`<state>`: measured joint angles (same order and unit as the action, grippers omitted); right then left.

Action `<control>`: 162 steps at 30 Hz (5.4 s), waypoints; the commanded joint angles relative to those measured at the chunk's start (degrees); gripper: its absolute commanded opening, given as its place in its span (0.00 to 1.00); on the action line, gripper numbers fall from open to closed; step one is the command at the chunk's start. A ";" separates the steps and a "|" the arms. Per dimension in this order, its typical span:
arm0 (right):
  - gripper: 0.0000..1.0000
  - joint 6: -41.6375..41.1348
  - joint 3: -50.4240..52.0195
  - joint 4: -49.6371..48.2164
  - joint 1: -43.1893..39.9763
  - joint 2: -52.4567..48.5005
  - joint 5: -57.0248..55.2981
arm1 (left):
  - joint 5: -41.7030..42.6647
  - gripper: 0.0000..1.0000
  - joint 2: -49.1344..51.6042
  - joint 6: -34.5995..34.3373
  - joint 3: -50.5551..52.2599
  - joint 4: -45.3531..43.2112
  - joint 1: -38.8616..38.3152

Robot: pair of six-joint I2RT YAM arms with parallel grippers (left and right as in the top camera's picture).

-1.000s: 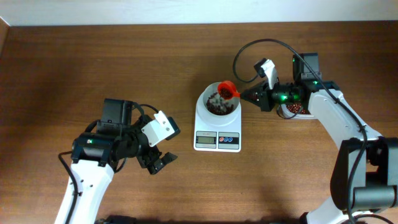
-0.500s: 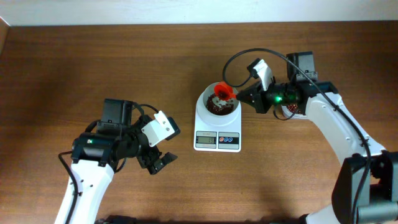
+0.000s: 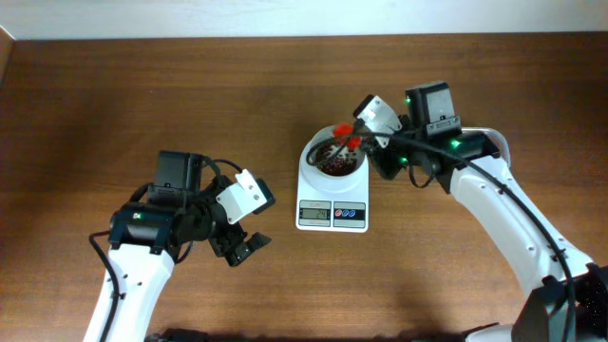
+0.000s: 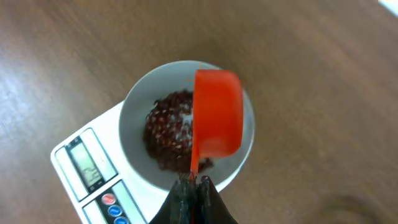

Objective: Scoop and weigh 50g on scale

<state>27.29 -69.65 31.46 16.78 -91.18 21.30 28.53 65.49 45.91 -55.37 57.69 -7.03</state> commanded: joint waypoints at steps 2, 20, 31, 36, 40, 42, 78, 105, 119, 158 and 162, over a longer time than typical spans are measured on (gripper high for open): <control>0.04 -1.11 -1.46 1.44 1.60 2.73 -0.63 | 1.01 0.99 0.02 0.90 0.26 0.02 0.28; 0.04 -14.69 -1.66 17.42 -25.57 2.82 -21.99 | 1.01 0.99 0.02 0.90 0.26 0.02 0.28; 0.04 -18.40 -1.68 16.74 -27.21 -7.23 0.98 | 1.01 0.99 0.02 0.92 0.26 0.02 0.28; 0.04 -18.82 -1.68 17.68 -36.70 -7.23 9.60 | 1.01 0.99 0.02 0.90 0.26 0.02 0.28; 0.04 -18.80 -1.68 19.19 -44.52 -7.23 16.72 | 1.01 0.99 0.02 0.90 0.26 0.02 0.28; 0.04 -18.80 -1.68 19.58 -48.35 -7.23 21.59 | 1.01 0.99 0.02 0.90 0.26 0.02 0.28; 0.04 -25.22 -1.68 8.48 -18.62 -7.23 41.46 | 1.01 0.99 0.02 0.92 0.26 0.02 0.28; 0.04 -11.21 -1.68 1.33 -12.28 -7.06 27.06 | 1.01 0.99 0.02 0.90 0.26 0.02 0.28; 0.04 -10.88 -1.68 1.03 -12.28 -7.08 29.42 | 1.01 0.99 0.02 0.90 0.26 0.02 0.28; 0.04 7.43 -1.73 -1.97 -12.37 -5.40 30.16 | 1.01 0.99 0.02 0.90 0.26 0.02 0.28; 0.04 9.03 -1.73 -2.82 -12.28 -4.76 30.88 | 1.01 0.99 0.02 0.90 0.26 0.02 0.28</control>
<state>34.76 -70.94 28.91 4.23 -97.67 55.13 28.56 65.49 45.91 -55.37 57.69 -7.03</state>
